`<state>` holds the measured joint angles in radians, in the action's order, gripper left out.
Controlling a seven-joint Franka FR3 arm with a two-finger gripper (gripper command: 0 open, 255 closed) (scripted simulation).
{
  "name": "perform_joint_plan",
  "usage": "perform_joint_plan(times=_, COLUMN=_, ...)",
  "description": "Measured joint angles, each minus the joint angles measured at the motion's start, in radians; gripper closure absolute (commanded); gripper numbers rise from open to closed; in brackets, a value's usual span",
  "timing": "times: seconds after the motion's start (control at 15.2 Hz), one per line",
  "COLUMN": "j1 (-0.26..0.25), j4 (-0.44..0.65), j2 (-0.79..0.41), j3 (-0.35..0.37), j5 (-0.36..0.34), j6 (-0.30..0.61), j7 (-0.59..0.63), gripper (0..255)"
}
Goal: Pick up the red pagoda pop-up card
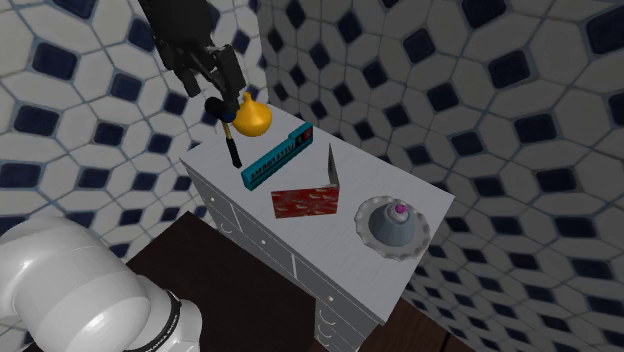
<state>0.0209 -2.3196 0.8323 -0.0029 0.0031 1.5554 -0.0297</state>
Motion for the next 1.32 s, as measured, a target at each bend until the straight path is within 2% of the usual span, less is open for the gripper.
perform_joint_plan(times=0.13, j1=0.001, j4=-0.004, j2=-0.012, j3=-0.006, j5=-0.001, j6=0.013, j7=-0.006, gripper=0)
perform_joint_plan(times=0.46, j1=0.006, j4=-0.041, j2=-0.123, j3=-0.059, j5=-0.009, j6=0.13, j7=-0.061, gripper=0)
perform_joint_plan(times=0.92, j1=0.007, j4=-0.044, j2=-0.349, j3=-0.135, j5=0.001, j6=0.309, j7=-0.15, gripper=0)
perform_joint_plan(times=1.32, j1=0.003, j4=0.013, j2=-0.565, j3=-0.19, j5=0.04, j6=0.422, j7=-0.238, gripper=0)
